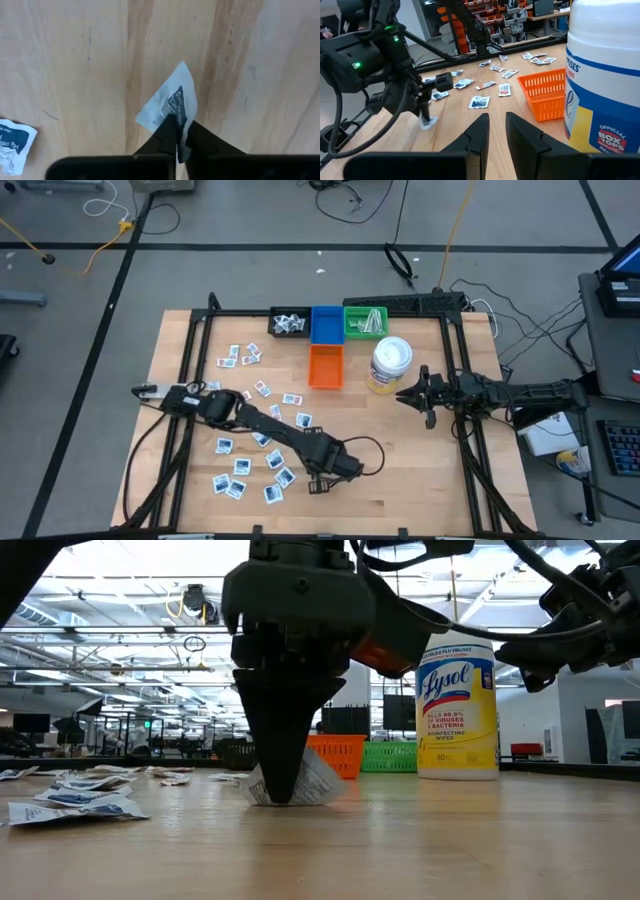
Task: Pick & Place First Aid Supplies
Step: Put the gray towelette pack into the black bin
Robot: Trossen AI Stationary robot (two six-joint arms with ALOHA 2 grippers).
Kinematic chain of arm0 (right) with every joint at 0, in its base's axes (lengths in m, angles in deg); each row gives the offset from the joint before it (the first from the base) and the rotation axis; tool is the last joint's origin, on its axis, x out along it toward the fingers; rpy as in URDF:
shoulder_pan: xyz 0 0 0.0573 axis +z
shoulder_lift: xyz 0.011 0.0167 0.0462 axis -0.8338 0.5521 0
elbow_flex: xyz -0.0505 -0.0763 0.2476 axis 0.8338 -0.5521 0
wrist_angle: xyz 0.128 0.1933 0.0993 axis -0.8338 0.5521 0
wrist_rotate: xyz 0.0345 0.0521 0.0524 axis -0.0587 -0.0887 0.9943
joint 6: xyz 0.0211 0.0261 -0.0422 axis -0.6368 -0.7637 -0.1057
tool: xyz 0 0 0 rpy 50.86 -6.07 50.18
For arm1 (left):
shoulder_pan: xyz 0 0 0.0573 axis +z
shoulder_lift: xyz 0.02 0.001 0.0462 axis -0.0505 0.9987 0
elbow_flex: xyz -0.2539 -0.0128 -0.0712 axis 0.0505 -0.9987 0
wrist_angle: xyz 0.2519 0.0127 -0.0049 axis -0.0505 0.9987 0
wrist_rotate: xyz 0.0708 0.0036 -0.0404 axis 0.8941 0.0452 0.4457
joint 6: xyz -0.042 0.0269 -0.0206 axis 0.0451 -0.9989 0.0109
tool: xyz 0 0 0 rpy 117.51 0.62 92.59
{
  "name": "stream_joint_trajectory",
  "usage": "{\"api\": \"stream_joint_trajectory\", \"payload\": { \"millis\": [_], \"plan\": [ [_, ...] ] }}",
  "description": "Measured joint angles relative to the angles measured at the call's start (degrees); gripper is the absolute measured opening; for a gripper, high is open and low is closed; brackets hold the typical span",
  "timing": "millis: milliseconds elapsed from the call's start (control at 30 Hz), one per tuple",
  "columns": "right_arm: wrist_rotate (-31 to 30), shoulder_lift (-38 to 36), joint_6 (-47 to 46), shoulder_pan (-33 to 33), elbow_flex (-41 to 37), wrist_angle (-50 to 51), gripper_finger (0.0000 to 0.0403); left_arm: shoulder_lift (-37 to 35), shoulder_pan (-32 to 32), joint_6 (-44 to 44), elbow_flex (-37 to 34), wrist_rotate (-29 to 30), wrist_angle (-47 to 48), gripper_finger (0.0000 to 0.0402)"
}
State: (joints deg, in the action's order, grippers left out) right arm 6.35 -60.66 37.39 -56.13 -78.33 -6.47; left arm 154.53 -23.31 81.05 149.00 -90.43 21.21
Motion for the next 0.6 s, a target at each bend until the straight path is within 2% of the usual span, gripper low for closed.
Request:
{"api": "stream_joint_trajectory", "payload": {
  "millis": [367, 600],
  "plan": [
    [0.0, 0.0, 0.02, 0.0, 0.0, -0.04, 0.0059, -6.81, 4.85, -2.36, -0.07, -10.94, 2.02, 0.0011],
    [0.0, 0.0, 0.0, 0.0, 0.0, 0.0, 0.0059, -10.85, 6.66, -2.42, -0.04, -14.56, 3.74, 0.0007]
  ]
}}
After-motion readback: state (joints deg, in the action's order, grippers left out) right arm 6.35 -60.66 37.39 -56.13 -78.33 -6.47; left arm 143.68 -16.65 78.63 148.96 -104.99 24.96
